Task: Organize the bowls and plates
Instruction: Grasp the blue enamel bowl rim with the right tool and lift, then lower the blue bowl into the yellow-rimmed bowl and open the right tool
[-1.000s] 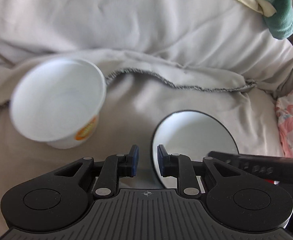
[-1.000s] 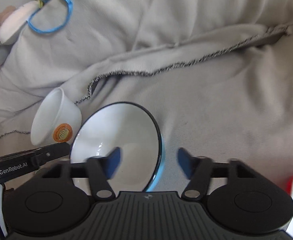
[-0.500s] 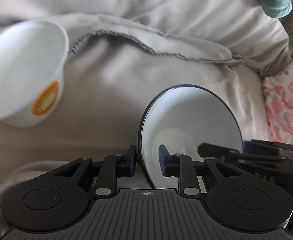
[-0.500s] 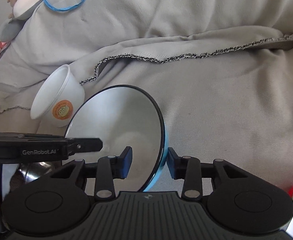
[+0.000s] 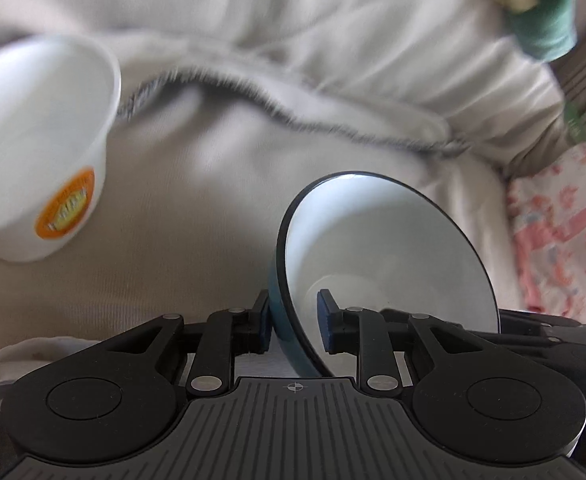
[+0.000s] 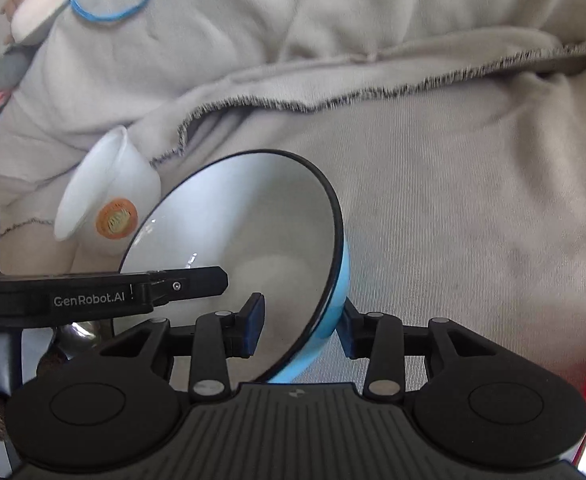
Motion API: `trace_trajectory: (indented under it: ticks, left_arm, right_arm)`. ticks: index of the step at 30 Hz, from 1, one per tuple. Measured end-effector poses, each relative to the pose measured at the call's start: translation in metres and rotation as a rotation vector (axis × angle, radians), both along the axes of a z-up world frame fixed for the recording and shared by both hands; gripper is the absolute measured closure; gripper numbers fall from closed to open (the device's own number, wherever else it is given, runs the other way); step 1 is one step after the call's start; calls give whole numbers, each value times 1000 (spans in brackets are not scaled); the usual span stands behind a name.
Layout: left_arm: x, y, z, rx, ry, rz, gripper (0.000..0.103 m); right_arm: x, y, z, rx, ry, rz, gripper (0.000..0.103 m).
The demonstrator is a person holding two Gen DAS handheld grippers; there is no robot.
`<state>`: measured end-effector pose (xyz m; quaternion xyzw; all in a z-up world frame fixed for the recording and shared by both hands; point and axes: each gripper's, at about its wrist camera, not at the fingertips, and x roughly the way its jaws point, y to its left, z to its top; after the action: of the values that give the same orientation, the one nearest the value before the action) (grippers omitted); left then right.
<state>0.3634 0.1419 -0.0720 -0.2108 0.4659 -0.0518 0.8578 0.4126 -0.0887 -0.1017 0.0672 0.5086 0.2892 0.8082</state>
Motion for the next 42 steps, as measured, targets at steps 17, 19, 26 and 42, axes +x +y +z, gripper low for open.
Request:
trace_trajectory:
  ticks: [17, 19, 26, 42]
  left_arm:
    - [-131, -46, 35, 4, 69, -59, 75]
    - [-138, -48, 24, 22, 75, -56, 75]
    - [-144, -46, 9, -3, 55, -34, 76]
    - [-131, -52, 47, 238, -49, -18, 75]
  right_arm:
    - [-132, -47, 61, 24, -33, -42, 64]
    - [-141, -48, 44, 16, -7, -50, 64]
    - [-158, -45, 15, -55, -84, -61, 64]
    - [-164, -67, 48, -47, -297, -138, 35]
